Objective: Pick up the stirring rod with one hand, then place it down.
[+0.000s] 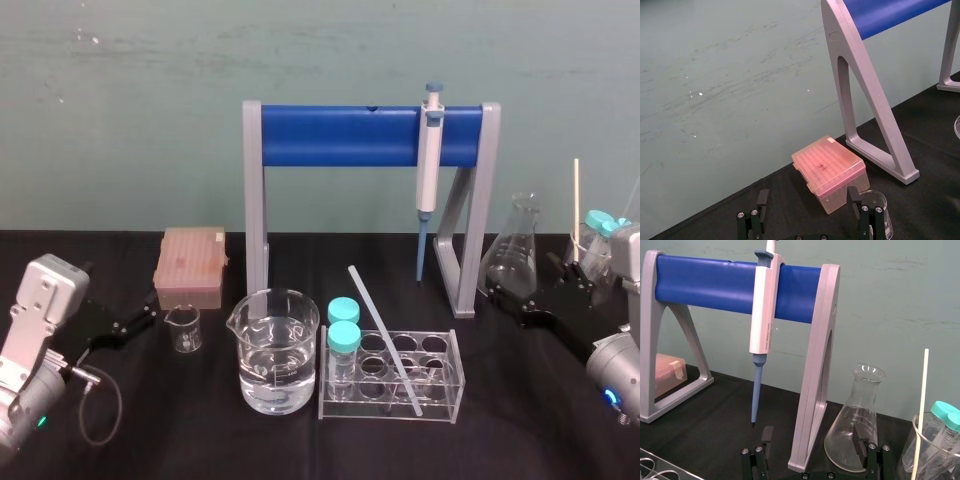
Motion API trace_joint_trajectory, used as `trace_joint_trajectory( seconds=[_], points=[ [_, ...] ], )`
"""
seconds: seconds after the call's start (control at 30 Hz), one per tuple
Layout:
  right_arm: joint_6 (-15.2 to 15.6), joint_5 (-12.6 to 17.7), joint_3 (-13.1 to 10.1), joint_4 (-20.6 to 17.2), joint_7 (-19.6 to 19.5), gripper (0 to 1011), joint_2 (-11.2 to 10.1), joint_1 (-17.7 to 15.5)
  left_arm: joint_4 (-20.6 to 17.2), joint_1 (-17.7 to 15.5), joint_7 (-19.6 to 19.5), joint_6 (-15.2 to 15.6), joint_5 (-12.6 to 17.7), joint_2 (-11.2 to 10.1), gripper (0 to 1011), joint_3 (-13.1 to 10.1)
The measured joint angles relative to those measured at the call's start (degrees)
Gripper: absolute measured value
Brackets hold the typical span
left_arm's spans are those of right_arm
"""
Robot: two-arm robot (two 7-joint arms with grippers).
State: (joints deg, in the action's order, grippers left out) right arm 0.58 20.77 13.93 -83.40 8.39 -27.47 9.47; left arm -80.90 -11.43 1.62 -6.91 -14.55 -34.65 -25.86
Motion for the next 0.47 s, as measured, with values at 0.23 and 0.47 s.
trace_joint_trajectory(
  seconds=[0.23, 0.47],
  points=[
    [-0.2, 0.3, 0.1, -0.2, 0.3, 1003, -0.1, -0.1, 0.0, 0.0, 0.0, 0.0, 0.0, 0.0, 1000, 0.0],
    [-0.3, 0.3, 0.1, -0.3, 0.5, 1003, -0.1, -0.1, 0.0, 0.0, 0.0, 0.0, 0.0, 0.0, 1000, 0.0]
  ],
)
